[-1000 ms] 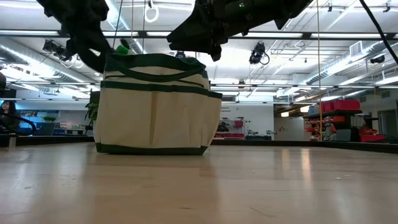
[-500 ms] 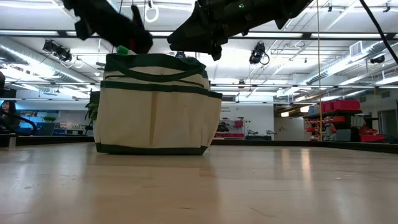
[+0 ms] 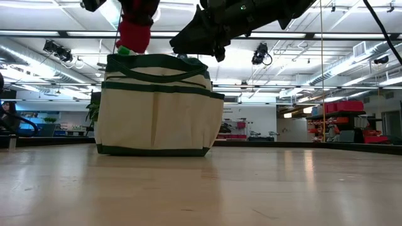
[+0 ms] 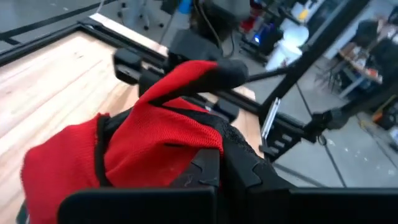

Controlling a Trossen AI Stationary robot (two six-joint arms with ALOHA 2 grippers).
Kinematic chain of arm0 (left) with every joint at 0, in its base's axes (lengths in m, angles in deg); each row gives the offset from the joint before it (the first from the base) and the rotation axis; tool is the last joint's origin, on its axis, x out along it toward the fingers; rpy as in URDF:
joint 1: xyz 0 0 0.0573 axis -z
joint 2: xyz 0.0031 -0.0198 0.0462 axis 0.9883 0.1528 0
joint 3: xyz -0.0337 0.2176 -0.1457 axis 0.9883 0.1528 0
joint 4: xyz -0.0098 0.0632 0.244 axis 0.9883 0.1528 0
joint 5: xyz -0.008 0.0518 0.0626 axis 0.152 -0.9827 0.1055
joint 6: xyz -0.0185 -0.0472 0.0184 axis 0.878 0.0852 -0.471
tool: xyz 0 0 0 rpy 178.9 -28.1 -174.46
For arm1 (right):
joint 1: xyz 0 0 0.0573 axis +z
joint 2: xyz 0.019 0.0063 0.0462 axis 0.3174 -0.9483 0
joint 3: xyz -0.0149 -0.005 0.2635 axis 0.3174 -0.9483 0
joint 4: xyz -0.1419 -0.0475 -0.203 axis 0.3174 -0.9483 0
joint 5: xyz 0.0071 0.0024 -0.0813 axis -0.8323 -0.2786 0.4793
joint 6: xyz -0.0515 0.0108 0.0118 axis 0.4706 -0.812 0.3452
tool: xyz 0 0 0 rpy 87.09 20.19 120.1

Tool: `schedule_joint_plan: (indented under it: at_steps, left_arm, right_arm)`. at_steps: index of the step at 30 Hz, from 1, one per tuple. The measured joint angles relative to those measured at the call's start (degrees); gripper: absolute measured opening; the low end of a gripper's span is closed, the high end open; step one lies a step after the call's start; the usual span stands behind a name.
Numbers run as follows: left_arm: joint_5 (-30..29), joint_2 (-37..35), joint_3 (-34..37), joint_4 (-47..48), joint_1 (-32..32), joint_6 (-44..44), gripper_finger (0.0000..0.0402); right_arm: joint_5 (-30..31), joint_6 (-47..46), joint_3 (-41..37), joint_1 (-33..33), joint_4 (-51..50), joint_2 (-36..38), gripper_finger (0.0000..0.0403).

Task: Pick & Place Garden tools in Gardening bag
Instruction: Put the gloves into the gardening bag

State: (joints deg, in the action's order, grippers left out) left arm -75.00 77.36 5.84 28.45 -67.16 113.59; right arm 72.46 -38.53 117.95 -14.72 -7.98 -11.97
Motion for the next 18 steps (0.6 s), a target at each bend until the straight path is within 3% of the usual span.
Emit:
schedule_joint_plan:
  at_steps: [7, 18]
  left_arm:
    - [-1.03, 4.58, 0.02, -3.6, 2.43, -1.88, 0.0003]
    - [-0.68, 12.11, 0.09, -11.35, 2.78, -2.78, 0.0003]
  right_arm:
    - [8.34, 0.95, 0.0, 0.02, -6.34, 3.2, 0.0119]
    - [11.97, -0.39, 0.02, 0.0, -16.2, 9.59, 0.0119]
